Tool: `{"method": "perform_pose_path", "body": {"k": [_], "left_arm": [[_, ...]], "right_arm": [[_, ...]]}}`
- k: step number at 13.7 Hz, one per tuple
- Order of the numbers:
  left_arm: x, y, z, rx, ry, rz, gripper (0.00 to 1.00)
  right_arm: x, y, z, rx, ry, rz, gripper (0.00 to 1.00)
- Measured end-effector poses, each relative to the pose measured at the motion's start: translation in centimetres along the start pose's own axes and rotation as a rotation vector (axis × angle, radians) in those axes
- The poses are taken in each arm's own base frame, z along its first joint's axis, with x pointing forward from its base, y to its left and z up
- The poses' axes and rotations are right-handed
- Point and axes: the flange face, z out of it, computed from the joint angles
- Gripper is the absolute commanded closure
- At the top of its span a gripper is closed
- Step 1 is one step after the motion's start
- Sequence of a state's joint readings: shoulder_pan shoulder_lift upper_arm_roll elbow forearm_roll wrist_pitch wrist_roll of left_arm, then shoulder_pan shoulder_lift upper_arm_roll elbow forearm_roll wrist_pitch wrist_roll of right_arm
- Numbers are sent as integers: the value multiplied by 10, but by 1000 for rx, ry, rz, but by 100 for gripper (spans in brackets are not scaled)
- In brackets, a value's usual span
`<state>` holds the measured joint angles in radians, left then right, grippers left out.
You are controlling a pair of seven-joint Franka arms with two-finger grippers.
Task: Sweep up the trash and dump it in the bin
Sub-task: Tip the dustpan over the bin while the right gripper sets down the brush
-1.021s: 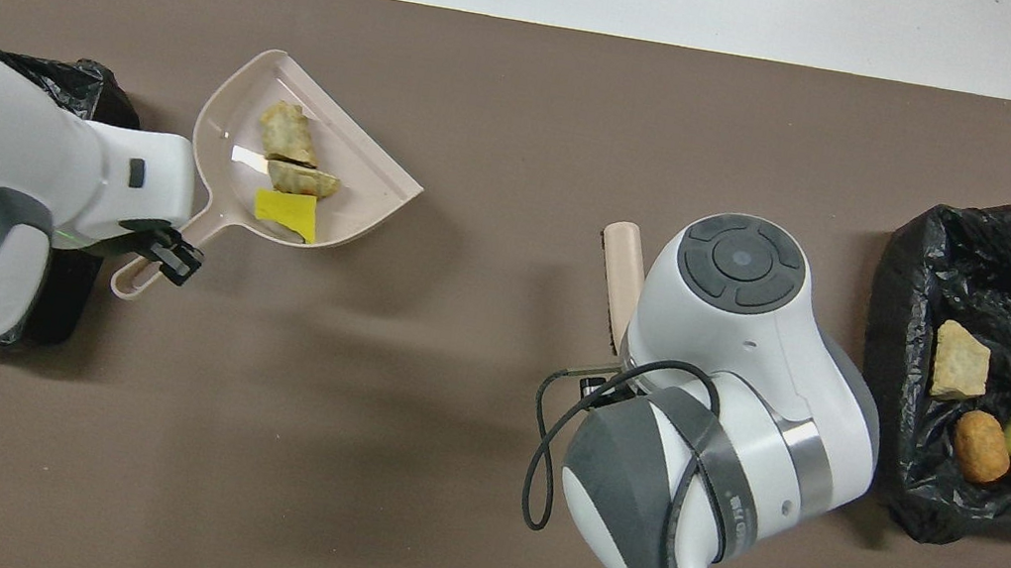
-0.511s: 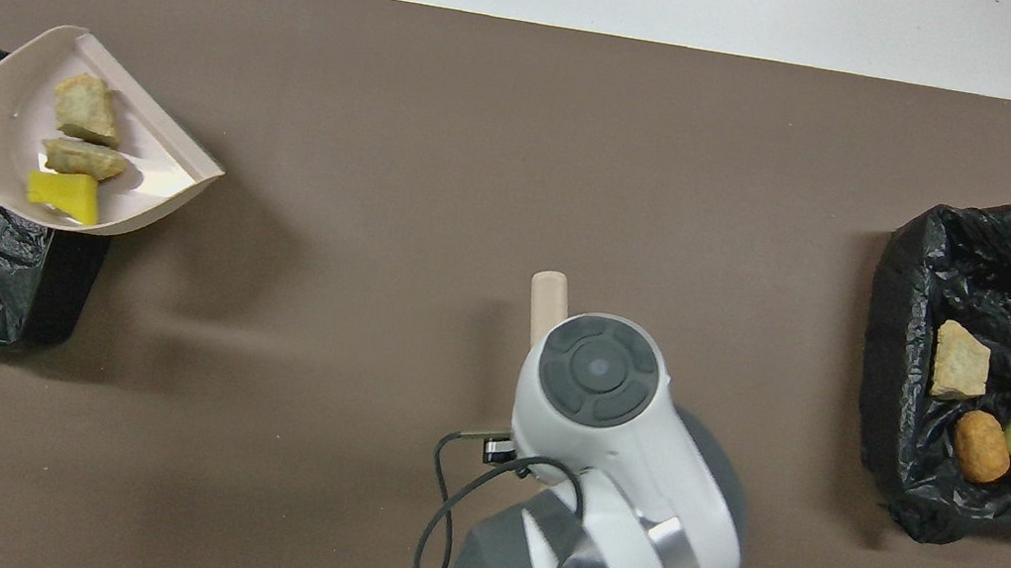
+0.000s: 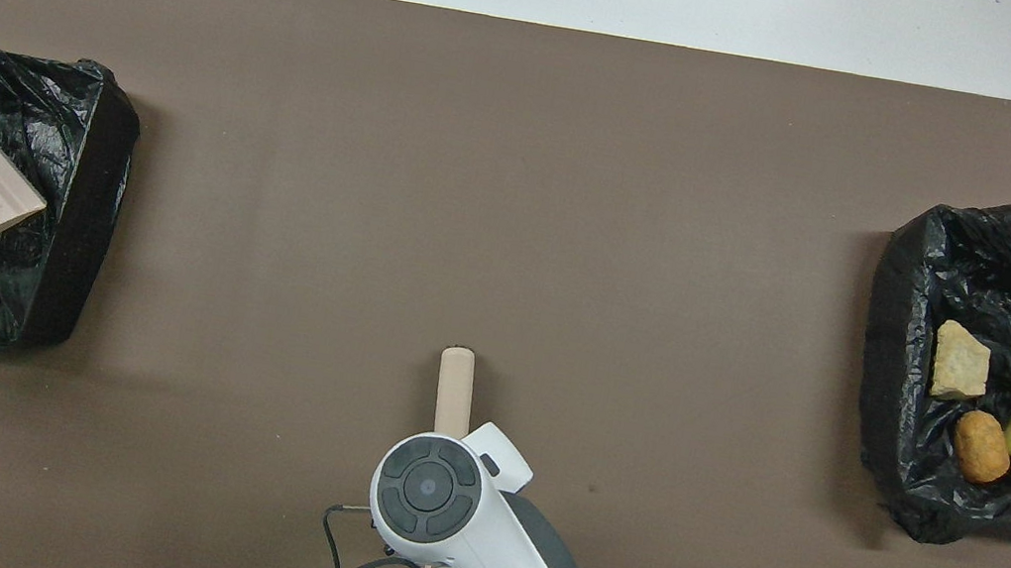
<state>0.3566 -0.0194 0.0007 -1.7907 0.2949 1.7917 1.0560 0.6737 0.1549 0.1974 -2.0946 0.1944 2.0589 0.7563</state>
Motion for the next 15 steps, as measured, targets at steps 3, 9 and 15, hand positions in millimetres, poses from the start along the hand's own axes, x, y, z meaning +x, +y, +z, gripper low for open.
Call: {"method": "perform_pose_path", "body": {"k": [3,9,15], "left_arm": [[7,-15,-12,126,-134,129,100],[41,-14,-26,263,-343,448,100],[85,8,-51,375,-439,576,100]], "right_arm": [[1,-1,5,1,-12,4,0],[23,1,-51,41,5,33,0],[84,81,-150,83,12,139,0]]}}
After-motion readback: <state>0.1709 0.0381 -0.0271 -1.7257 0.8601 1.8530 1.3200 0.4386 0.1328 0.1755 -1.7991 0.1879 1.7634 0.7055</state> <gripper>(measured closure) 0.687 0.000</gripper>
